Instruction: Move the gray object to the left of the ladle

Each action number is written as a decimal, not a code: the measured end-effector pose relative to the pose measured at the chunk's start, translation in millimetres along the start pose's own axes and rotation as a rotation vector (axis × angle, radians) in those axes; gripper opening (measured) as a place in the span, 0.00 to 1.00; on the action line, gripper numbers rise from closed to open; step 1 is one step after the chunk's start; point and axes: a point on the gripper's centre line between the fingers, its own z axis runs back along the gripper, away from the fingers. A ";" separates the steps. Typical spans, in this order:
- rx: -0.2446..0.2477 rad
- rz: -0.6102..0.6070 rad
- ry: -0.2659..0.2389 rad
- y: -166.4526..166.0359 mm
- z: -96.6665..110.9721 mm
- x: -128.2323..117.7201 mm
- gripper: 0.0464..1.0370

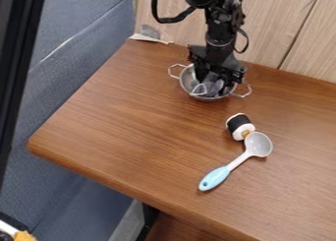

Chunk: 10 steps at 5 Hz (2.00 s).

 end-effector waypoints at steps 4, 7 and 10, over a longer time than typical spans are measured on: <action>0.019 0.028 -0.015 3.4 17.5 4.4 0.51; 0.066 -0.009 -0.157 -14.3 91.1 -13.3 0.51; 0.098 -0.080 -0.129 -29.9 85.0 -86.6 0.51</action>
